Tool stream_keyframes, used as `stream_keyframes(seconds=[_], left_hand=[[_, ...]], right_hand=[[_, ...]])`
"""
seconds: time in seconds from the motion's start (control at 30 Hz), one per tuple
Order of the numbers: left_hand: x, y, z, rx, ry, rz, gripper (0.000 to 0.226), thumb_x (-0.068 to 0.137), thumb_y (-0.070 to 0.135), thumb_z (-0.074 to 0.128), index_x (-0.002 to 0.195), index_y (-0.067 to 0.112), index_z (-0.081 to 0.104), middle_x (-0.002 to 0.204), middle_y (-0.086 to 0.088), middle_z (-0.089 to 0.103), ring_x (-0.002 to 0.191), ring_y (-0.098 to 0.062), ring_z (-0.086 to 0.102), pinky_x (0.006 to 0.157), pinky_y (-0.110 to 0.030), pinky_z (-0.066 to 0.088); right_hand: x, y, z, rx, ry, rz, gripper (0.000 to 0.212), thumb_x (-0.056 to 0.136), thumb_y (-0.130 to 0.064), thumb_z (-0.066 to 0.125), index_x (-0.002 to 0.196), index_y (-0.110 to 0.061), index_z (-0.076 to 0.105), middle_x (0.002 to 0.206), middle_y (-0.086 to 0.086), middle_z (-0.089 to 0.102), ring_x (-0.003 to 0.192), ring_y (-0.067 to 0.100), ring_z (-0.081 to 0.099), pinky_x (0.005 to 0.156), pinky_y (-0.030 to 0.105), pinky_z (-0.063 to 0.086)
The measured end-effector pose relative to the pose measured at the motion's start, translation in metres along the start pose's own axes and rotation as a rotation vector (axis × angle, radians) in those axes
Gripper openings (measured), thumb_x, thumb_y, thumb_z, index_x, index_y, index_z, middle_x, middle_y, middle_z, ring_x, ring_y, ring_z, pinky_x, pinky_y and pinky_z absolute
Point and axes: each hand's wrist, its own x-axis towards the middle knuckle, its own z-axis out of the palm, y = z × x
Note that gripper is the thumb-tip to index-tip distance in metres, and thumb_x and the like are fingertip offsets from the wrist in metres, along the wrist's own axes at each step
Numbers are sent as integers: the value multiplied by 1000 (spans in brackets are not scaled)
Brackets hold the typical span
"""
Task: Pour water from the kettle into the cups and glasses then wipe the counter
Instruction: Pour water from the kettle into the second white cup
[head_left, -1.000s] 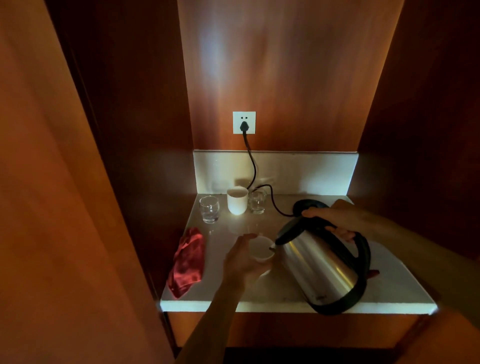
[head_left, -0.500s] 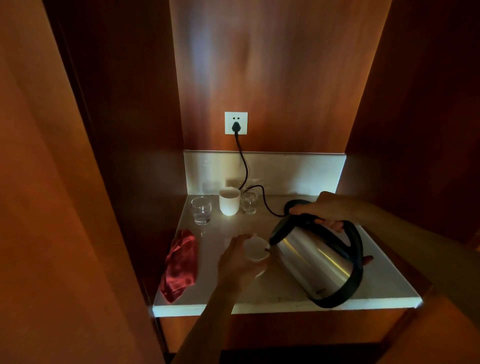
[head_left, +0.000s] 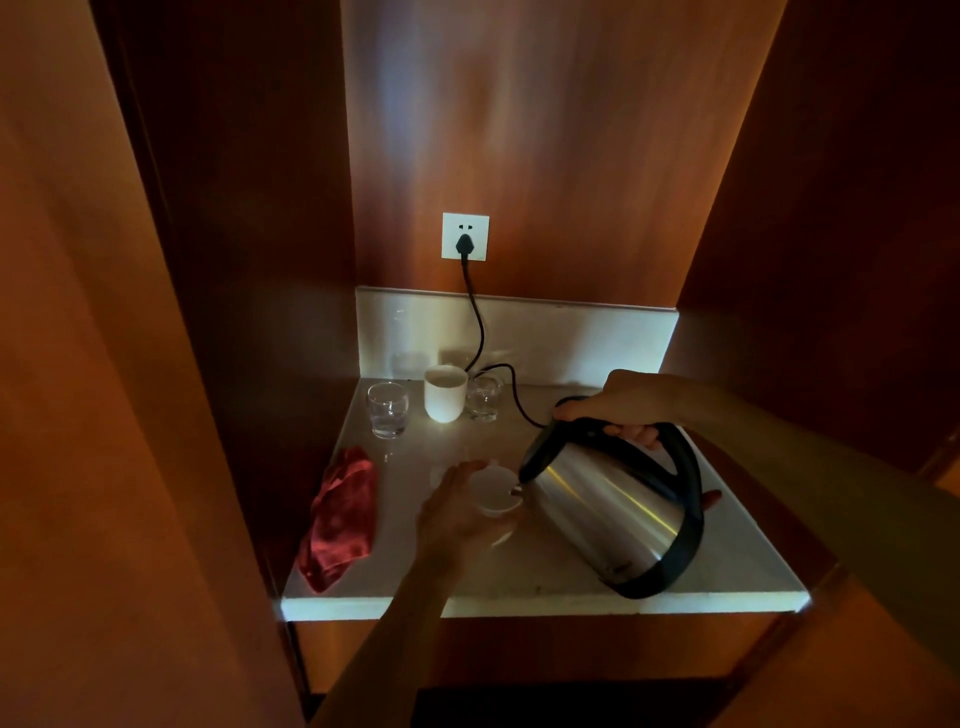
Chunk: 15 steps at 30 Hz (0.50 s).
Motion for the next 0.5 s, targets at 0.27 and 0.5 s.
stream_keyframes(seconds=[0.27,0.5], left_hand=[[0,-2,1,-20,2,-11,75,60,69,78,126,48,52,129,26,60,118,1,60,100,-27,50],[-1,1,-1,-17,-6,-23,75,59,71,76,126,50,51,131,25,58,120,1,59,97,-19,44]], right_hand=[[12,-2,1,-5,-33,-26,60,83,-65,71,60,-13,55,43,0,44,34,15,37,46,23,38],[19,-9,-3,-56,-57,-36,62,80,-68,72,65,-10,56,49,5,45,37,18,37,46,25,39]])
